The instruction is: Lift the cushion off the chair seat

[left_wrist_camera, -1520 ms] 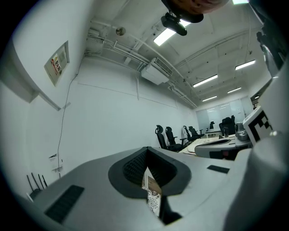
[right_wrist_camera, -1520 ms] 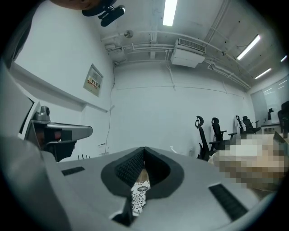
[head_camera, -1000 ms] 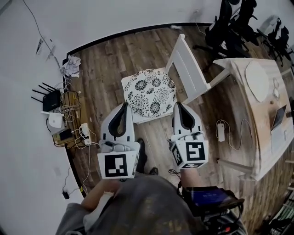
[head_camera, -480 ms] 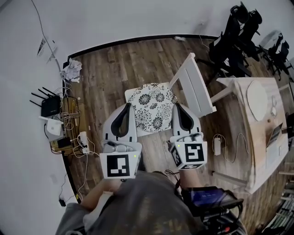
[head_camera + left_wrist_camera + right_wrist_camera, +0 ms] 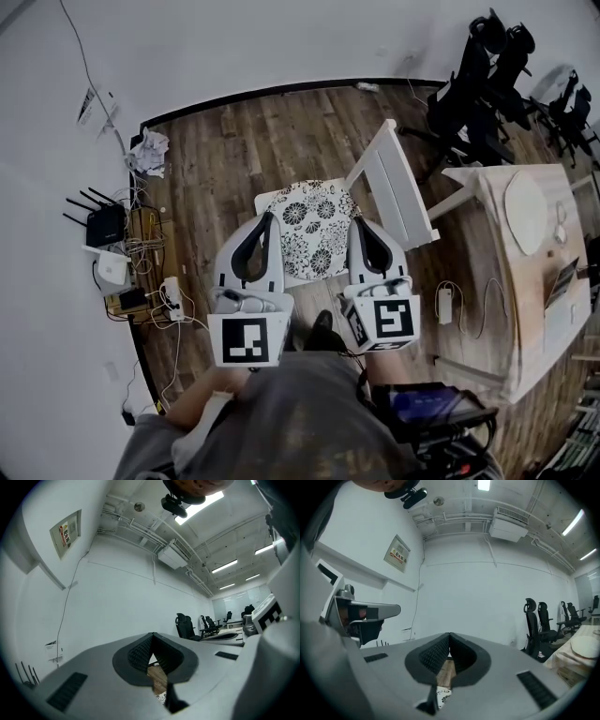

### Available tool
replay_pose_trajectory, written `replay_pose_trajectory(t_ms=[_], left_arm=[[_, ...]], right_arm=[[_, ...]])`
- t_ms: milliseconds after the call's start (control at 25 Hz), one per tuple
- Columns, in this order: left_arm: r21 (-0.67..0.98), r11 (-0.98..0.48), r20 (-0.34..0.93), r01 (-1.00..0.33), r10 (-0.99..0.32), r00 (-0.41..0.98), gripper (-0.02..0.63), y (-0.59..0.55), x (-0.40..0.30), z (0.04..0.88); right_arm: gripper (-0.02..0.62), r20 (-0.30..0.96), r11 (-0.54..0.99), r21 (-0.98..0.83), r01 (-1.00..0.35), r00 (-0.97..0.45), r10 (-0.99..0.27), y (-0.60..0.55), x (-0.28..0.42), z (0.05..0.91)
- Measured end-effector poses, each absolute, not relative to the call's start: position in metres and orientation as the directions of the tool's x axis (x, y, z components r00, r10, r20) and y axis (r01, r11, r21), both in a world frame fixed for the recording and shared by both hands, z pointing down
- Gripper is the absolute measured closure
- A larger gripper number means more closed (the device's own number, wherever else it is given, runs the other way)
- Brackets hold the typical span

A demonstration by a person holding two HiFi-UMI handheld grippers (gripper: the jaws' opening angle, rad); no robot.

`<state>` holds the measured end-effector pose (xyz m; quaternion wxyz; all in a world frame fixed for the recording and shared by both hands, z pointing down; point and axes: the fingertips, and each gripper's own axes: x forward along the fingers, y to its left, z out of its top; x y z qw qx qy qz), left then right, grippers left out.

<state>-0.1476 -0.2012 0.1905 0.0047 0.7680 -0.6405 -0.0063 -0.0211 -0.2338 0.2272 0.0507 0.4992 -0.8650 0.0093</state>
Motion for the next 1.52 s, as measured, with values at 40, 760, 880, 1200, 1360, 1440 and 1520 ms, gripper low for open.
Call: replay_pose_trajectory(t_ms=[40,760,880,1200,1360,1440,1520], left_arm=[[0.016,-0.184,-0.009,-0.983,-0.983,0.184,0.6,-0.203,-0.145,0.19],[0.013,-0.258,0.043,-0.966,-0.965,0.259,0.6,-0.226,-0.088,0.23],[-0.001,-0.275,0.066,-0.961,-0.959,0.275,0.6,-0.227,-0.079,0.242],[0.001,-0.293,0.091,-0.956,-0.952,0.292,0.6,-0.238,-0.063,0.266],[-0.001,-0.296,0.094,-0.955,-0.951,0.294,0.6,-0.241,-0.06,0.275],[0.001,-0.293,0.098,-0.956,-0.952,0.291,0.6,-0.242,-0.058,0.28],[0.001,-0.296,0.104,-0.955,-0.95,0.294,0.6,-0.241,-0.055,0.285]], right_arm=[[0.588,0.094,0.506,0.034,-0.862,-0.502,-0.86,-0.235,-0.02,0.227],[0.588,0.132,0.533,-0.002,-0.846,-0.529,-0.838,-0.245,0.017,0.267],[0.588,0.142,0.528,-0.031,-0.849,-0.526,-0.838,-0.247,0.025,0.279],[0.588,0.18,0.52,-0.054,-0.853,-0.52,-0.835,-0.254,0.044,0.309],[0.588,0.194,0.514,-0.064,-0.855,-0.516,-0.834,-0.258,0.053,0.321],[0.588,0.198,0.518,-0.058,-0.854,-0.518,-0.832,-0.257,0.055,0.326],[0.588,0.205,0.522,-0.059,-0.851,-0.523,-0.828,-0.256,0.055,0.332]])
